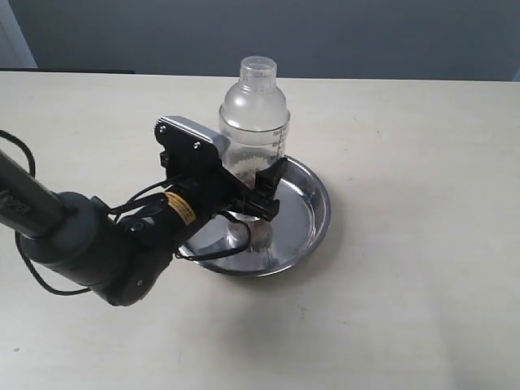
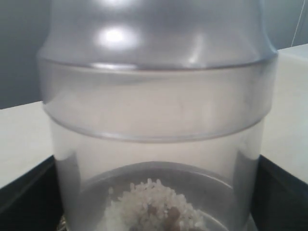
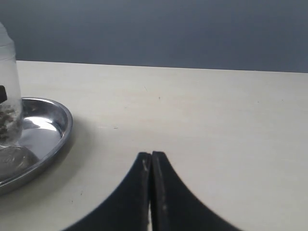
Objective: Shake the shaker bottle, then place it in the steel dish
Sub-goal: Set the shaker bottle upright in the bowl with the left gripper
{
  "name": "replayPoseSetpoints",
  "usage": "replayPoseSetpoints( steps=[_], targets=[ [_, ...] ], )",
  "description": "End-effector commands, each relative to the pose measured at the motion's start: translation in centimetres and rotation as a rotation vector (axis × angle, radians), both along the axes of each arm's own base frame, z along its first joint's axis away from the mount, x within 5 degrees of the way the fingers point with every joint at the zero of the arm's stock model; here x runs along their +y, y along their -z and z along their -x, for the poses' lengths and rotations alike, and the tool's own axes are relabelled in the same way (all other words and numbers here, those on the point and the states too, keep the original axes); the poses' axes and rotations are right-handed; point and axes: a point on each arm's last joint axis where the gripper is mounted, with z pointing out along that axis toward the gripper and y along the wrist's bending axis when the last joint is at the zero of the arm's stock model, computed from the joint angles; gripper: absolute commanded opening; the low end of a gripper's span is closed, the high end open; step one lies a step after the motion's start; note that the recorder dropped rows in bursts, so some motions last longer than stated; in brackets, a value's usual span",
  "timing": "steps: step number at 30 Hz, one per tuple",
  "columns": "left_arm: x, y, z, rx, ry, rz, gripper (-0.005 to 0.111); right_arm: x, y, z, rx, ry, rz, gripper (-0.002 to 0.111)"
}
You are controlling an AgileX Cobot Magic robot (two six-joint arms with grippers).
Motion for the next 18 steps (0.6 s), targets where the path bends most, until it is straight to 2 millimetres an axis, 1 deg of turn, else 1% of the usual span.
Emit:
replayPoseSetpoints(
  steps=[1, 3, 17, 18],
  targets=[
    [-0.09, 0.78, -0.51, -0.018, -0.021, 0.01, 0.0, 0.01, -0.06, 0.0, -0.012, -0.003, -0.001, -0.001],
    [-0.13, 1.13, -0.5, -0.01, -0.018, 0.006, 0.0, 0.01, -0.06, 0.0, -0.012, -0.003, -0.001, -0.001],
    [-0.21, 1.1, -0.53, -0.013, -0.011, 0.006, 0.0, 0.01, -0.06, 0.0, -0.012, -0.003, -0.001, -0.001],
    [-0.27, 1.09, -0.5, -0.014, -0.004, 0.004, 0.002, 0.01, -0.06, 0.0, -0.012, -0.003, -0.001, -0.001]
  ],
)
